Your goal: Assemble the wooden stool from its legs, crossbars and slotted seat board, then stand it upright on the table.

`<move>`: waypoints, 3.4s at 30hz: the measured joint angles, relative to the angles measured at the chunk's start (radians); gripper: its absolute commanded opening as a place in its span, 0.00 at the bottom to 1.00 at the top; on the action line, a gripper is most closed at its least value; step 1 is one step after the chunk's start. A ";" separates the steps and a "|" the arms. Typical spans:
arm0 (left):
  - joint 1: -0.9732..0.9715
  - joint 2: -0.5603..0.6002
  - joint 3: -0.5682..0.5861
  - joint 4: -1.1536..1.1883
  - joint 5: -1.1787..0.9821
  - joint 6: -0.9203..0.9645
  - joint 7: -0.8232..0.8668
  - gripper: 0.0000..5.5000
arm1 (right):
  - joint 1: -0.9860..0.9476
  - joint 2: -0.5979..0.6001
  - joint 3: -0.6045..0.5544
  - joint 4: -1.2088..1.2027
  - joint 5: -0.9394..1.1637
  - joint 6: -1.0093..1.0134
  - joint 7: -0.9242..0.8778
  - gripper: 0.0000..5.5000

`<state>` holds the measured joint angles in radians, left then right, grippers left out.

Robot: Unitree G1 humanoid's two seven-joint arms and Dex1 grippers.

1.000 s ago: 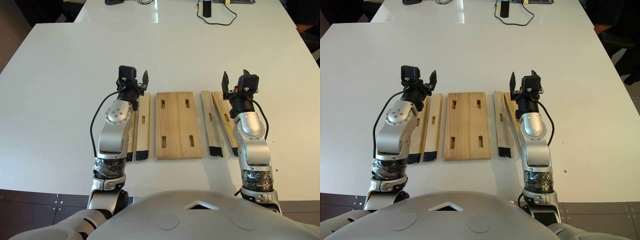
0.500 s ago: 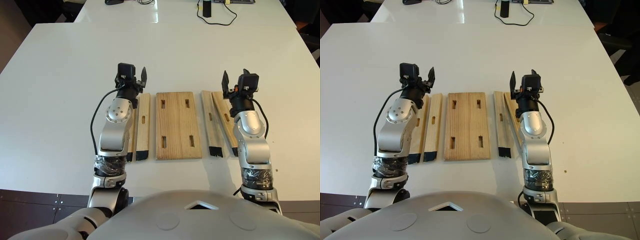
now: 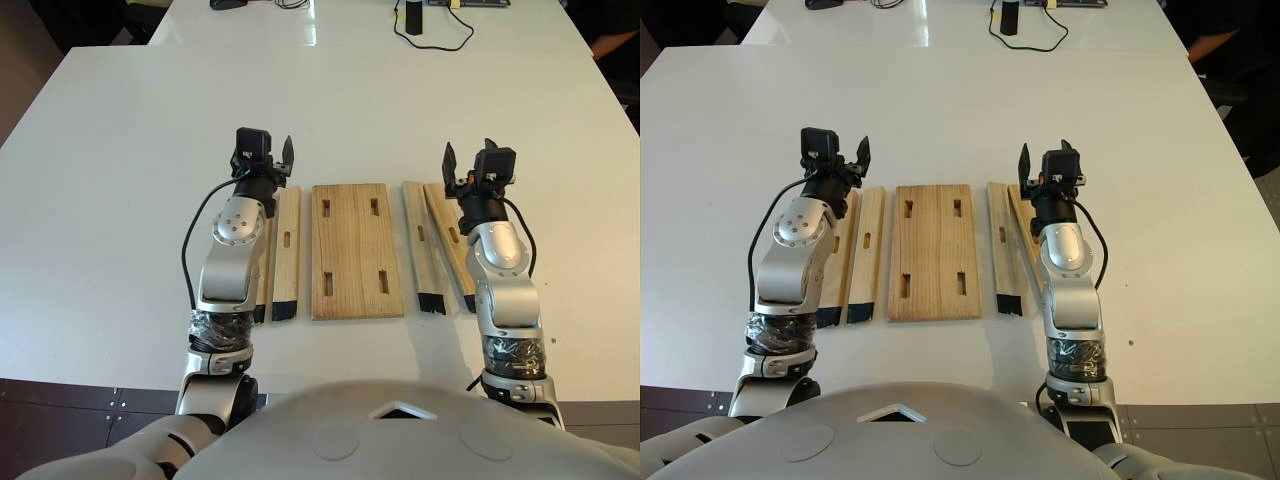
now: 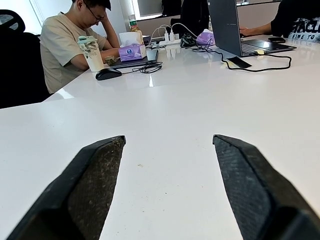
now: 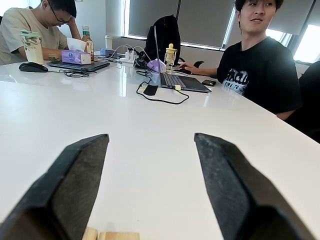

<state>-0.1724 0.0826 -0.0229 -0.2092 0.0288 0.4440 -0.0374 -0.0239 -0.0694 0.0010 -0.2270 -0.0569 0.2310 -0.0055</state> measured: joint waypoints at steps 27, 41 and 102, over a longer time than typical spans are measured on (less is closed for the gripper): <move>0.202 0.618 0.255 -0.572 -0.368 0.932 -0.471 0.59 | 0.263 0.127 0.026 -0.206 -0.055 0.001 -0.153 0.57; 0.231 0.659 0.223 -0.447 -0.421 1.141 -0.466 0.59 | 0.286 0.130 0.033 -0.203 -0.066 -0.029 -0.194 0.57; -0.153 0.230 -0.133 -0.164 -0.164 -0.481 -0.497 0.08 | -0.318 -0.298 -0.116 -0.419 1.288 0.500 0.259 0.57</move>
<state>-0.3251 0.3130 -0.1562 -0.3736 -0.1351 -0.0370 -0.5346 -0.3419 -0.3673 -0.1147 -0.6460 1.2315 0.7312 0.2534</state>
